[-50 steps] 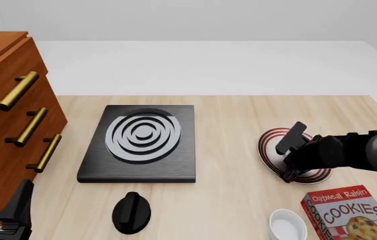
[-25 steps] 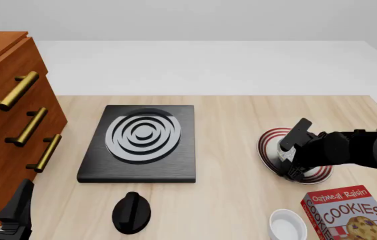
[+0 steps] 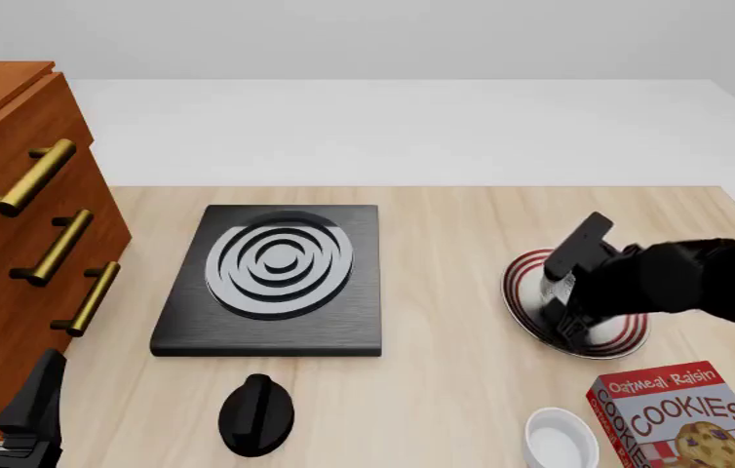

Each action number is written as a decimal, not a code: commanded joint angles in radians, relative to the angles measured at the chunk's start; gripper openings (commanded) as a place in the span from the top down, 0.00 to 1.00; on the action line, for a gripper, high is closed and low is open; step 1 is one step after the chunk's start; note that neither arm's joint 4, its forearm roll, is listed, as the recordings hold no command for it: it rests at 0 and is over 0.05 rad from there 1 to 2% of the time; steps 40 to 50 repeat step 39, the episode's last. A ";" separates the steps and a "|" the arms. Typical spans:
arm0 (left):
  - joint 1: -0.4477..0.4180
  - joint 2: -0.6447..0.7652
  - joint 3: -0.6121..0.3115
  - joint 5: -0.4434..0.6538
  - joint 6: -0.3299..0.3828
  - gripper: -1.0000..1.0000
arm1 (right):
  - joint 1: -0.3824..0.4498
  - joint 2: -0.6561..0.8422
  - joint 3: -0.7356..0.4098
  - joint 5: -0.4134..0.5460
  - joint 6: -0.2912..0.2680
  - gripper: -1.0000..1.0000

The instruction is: Pick the akita bowl on the ramekin and place it on the plate.

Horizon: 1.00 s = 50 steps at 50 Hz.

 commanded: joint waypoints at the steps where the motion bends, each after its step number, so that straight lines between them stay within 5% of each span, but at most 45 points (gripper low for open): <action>1: 0.000 0.000 0.000 0.000 0.000 0.00 | 0.047 -0.080 -0.009 0.052 0.072 0.00; 6: 0.000 0.000 0.000 0.000 0.000 0.00 | 0.074 -0.155 -0.021 0.077 0.140 0.00; 7: 0.000 0.000 0.000 0.000 0.000 0.00 | 0.089 -0.201 -0.048 0.092 0.213 0.00; 16: 0.000 0.000 0.000 0.000 0.000 0.00 | 0.099 -0.334 -0.023 0.101 0.273 0.00; 19: 0.000 0.000 0.000 0.000 0.000 0.00 | 0.110 -0.415 -0.014 0.072 0.390 0.00; 26: 0.000 0.000 0.000 0.000 0.000 0.00 | 0.127 -0.534 0.085 -0.021 0.491 0.00; 34: 0.000 0.000 0.000 0.000 0.000 0.00 | 0.126 -0.576 0.217 -0.223 0.494 0.00; 38: 0.000 0.000 0.000 0.000 0.000 0.00 | 0.120 -0.626 0.278 -0.356 0.558 0.00; 50: 0.000 0.000 0.000 0.000 0.000 0.00 | 0.113 -0.625 0.282 -0.370 0.558 0.00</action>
